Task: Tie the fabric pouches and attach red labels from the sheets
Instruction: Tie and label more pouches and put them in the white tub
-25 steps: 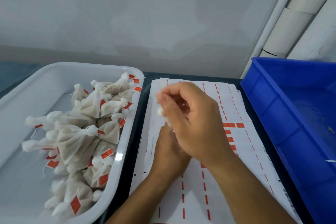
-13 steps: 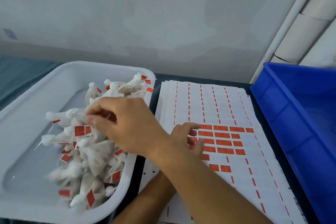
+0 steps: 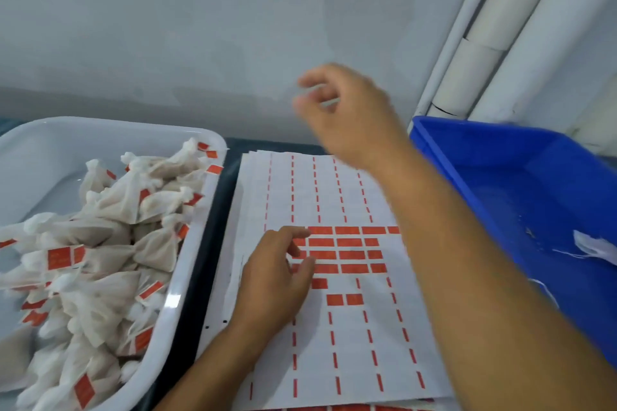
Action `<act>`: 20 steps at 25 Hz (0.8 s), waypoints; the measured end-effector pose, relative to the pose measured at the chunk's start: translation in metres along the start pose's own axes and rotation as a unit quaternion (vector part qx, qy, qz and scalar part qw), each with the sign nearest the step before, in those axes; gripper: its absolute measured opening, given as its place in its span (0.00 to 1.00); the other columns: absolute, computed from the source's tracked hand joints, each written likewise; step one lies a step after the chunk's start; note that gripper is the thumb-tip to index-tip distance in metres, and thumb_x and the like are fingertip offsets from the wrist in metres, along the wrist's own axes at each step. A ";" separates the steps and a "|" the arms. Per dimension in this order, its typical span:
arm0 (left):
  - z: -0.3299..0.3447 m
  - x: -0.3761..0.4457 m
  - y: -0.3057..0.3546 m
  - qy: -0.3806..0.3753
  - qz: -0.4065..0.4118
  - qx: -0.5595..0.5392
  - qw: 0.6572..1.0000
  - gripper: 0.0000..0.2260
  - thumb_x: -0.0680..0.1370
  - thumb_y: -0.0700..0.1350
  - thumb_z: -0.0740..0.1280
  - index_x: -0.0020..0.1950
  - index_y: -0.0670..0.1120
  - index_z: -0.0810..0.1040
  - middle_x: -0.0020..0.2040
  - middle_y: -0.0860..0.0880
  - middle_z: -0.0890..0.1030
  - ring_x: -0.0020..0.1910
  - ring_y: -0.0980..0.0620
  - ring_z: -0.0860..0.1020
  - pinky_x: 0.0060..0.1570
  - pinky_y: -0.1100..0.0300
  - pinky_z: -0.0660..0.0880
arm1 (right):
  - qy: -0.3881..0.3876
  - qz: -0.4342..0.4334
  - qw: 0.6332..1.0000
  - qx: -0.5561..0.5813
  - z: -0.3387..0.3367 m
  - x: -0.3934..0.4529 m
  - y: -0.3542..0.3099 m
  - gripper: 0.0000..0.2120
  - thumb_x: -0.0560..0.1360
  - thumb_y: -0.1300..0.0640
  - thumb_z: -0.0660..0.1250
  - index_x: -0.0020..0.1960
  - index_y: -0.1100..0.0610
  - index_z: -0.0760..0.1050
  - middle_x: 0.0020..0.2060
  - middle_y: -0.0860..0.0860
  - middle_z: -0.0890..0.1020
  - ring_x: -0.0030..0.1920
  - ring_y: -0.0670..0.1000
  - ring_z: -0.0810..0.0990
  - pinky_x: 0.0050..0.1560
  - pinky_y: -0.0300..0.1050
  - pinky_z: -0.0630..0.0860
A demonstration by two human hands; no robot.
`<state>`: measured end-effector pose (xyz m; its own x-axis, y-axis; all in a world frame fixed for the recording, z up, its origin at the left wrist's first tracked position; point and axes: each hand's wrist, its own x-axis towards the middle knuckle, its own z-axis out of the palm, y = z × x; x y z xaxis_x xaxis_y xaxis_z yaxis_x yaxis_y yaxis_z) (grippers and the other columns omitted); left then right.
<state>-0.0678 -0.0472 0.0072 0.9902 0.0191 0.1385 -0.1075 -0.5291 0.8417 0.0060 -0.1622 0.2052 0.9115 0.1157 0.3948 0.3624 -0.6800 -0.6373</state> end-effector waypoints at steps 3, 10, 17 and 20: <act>0.000 0.000 -0.002 0.016 0.000 0.019 1.000 0.21 0.73 0.61 0.75 0.61 0.70 0.70 0.47 0.71 0.74 0.42 0.71 0.79 0.26 0.79 0.69 | 0.022 0.115 0.986 -0.115 -0.070 0.020 0.054 0.12 0.79 0.50 0.68 0.61 0.49 0.81 0.57 0.47 0.83 0.58 0.50 0.81 0.62 0.46 0.76; -0.002 0.000 -0.005 -0.005 -0.008 0.069 0.998 0.24 0.71 0.62 0.75 0.62 0.69 0.68 0.47 0.72 0.72 0.38 0.62 0.79 0.30 0.75 0.71 | -0.192 0.373 0.874 -0.244 -0.172 -0.026 0.178 0.06 0.76 0.57 0.76 0.50 0.57 0.81 0.51 0.56 0.84 0.50 0.55 0.84 0.47 0.55 0.85; -0.002 0.004 -0.013 -0.012 -0.010 0.089 0.996 0.24 0.72 0.59 0.76 0.63 0.67 0.69 0.47 0.67 0.74 0.38 0.58 0.79 0.32 0.73 0.72 | -0.403 0.488 0.759 -0.153 -0.167 -0.084 0.217 0.14 0.75 0.64 0.73 0.60 0.58 0.81 0.51 0.58 0.88 0.47 0.55 0.88 0.47 0.58 0.85; -0.001 0.004 -0.015 -0.014 -0.015 0.092 0.996 0.23 0.72 0.58 0.76 0.63 0.66 0.71 0.46 0.65 0.75 0.38 0.57 0.80 0.31 0.71 0.74 | -0.391 0.473 0.780 -0.120 -0.156 -0.092 0.219 0.14 0.78 0.67 0.66 0.61 0.56 0.82 0.52 0.57 0.88 0.47 0.56 0.88 0.45 0.56 0.85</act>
<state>-0.0621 -0.0385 -0.0043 0.9951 0.0151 0.0977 -0.0618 -0.6758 0.7345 -0.0290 -0.4347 0.1330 0.6229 -0.1774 -0.7619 -0.5062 -0.8340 -0.2197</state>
